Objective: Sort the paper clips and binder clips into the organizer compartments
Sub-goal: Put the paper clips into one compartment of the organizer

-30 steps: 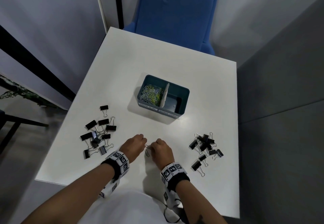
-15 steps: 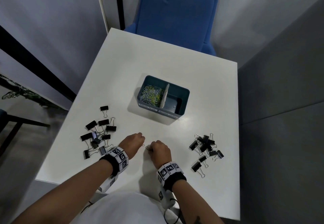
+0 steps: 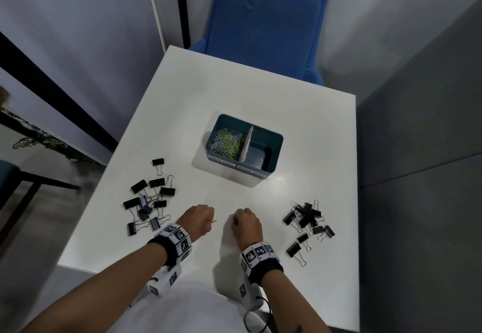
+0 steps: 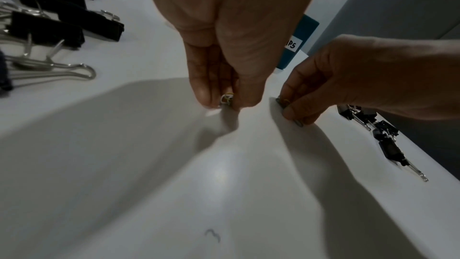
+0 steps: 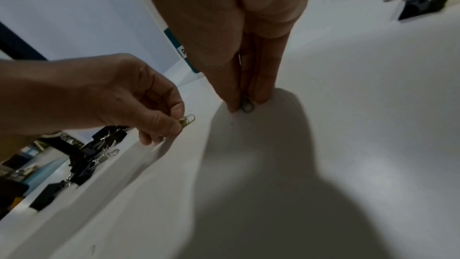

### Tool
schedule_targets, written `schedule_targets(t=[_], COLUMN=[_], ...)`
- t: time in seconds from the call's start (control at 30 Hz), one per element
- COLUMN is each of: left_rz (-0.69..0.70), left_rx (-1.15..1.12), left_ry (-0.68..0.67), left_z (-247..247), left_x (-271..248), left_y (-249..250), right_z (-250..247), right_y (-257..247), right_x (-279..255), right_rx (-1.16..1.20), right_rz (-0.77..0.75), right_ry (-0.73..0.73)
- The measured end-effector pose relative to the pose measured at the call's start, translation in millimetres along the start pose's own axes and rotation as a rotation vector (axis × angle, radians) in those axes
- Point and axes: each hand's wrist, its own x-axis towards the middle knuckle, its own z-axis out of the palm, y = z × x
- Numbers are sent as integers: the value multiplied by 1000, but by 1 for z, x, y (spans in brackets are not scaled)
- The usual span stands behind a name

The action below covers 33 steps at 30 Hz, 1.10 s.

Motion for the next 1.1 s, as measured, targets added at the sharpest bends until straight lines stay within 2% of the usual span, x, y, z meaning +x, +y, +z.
schedule_targets(t=[0.2,0.3,0.43,0.57,0.67,0.77,0.9,1.0,1.1], left_rz=[-7,39,95,120,104,52,41,79,14], left_rx=[-188,-366,-521,-524,-493,-503,-491,-410,-395], left_ry=[41,179,376,539,617,617,540,624,703], left_z=[-8,-32,-89,-148,-174,-177,-157,-138,-114], left_x=[-9,-8,4,26,47,63,64,49,31], left_y=[3,7,12,18,19,15,4,-8,-28], right_z=[-3,-3,-3,-6,-8,-12,-21,-44,-82], right_y=[2,4,7,6,7,9,12,8,-7], right_x=[2,1,-3,-6,-9,-10,-8,-4,11], right_rx=[-13,-25,-5,37,81,107,202,309,385], right_rz=[22,-14,-28,-40,-42,-25,16,34,-20], right_ry=[-81,-90,-84,-131,-158,-176,-155,-85,2])
